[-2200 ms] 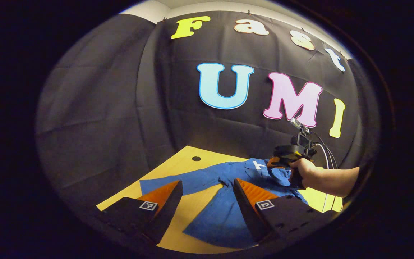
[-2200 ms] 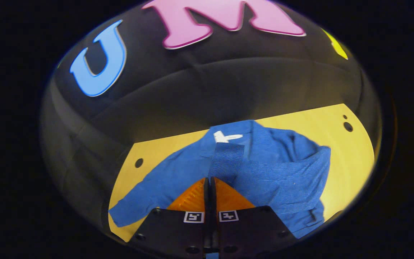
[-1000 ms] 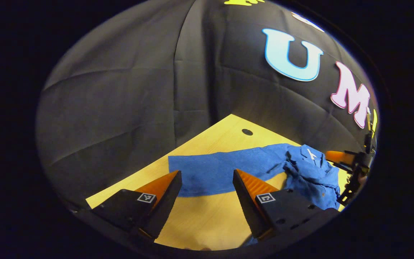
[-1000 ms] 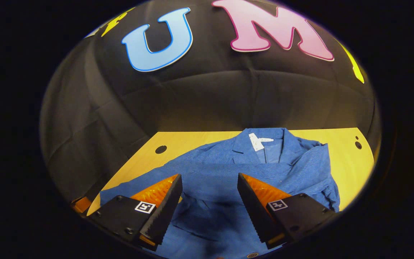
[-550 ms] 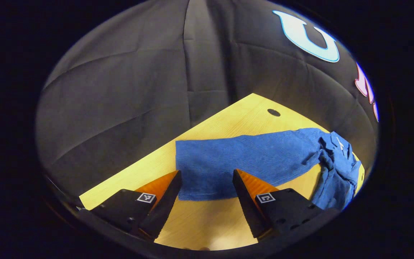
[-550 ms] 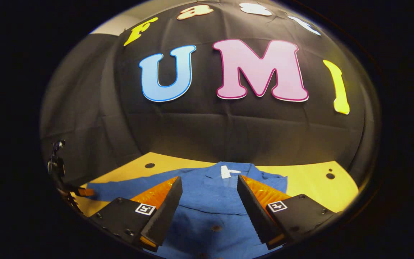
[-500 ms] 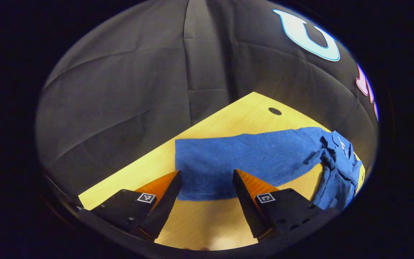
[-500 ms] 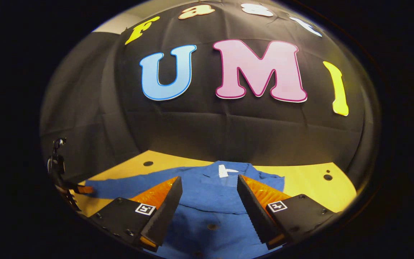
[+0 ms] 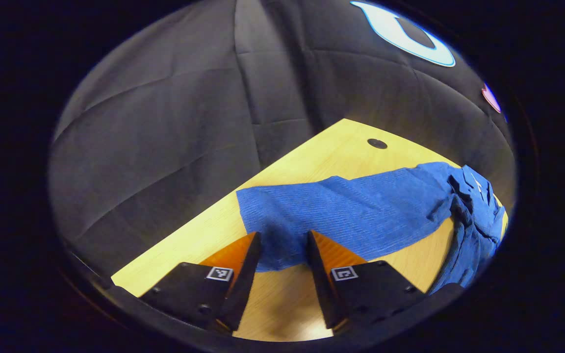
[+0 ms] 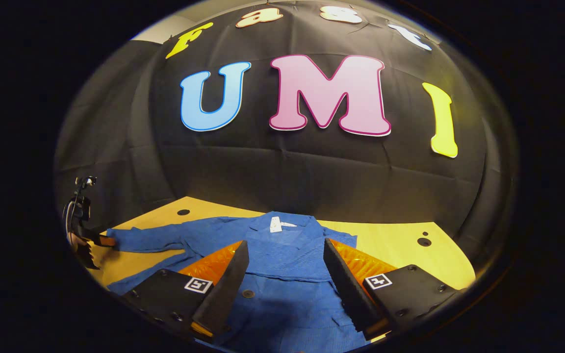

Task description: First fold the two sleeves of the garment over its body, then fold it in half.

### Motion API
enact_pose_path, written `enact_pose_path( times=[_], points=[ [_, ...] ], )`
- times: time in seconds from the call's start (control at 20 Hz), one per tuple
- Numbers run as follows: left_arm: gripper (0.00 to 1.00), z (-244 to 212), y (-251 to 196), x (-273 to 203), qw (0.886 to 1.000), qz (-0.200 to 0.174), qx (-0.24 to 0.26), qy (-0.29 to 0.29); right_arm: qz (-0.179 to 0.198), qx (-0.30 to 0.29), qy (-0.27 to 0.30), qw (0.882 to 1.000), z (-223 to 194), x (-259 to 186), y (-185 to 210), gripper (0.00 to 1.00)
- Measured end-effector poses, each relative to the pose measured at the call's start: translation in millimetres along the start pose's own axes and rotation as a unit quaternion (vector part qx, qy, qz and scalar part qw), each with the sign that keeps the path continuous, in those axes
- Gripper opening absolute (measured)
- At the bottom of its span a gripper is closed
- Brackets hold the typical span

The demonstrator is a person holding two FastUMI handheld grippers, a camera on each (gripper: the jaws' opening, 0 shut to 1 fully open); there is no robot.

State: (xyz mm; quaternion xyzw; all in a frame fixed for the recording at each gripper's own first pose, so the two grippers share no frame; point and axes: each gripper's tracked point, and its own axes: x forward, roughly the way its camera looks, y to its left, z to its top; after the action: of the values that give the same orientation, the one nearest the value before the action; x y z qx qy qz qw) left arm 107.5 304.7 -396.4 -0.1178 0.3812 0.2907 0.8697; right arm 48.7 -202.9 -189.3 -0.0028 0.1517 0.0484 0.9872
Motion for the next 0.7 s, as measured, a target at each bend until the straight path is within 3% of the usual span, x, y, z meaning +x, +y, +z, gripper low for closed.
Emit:
enact_pose_path(
  times=[0.2,0.25,0.35,0.5,0.7],
  points=[
    [0.08,3,-8,8,1.000,0.005,0.013,-0.004,-0.008,0.011,0.007,1.000,-6,-2,-12,0.97],
    [0.00,4,-10,11,1.000,0.003,0.014,-0.005,-0.008,0.014,0.010,1.000,-10,-1,-14,0.97],
    [0.00,11,-22,3,1.000,-0.015,0.005,0.009,-0.016,0.011,0.021,1.000,-19,-1,-23,0.97],
    [0.00,42,-56,-11,0.999,-0.039,0.009,-0.022,-0.028,0.013,0.023,0.999,-22,-3,-38,0.97],
    [0.00,91,-144,-52,0.988,-0.102,0.092,-0.072,-0.071,-0.002,0.029,0.997,-28,-7,-70,0.97]
  ],
)
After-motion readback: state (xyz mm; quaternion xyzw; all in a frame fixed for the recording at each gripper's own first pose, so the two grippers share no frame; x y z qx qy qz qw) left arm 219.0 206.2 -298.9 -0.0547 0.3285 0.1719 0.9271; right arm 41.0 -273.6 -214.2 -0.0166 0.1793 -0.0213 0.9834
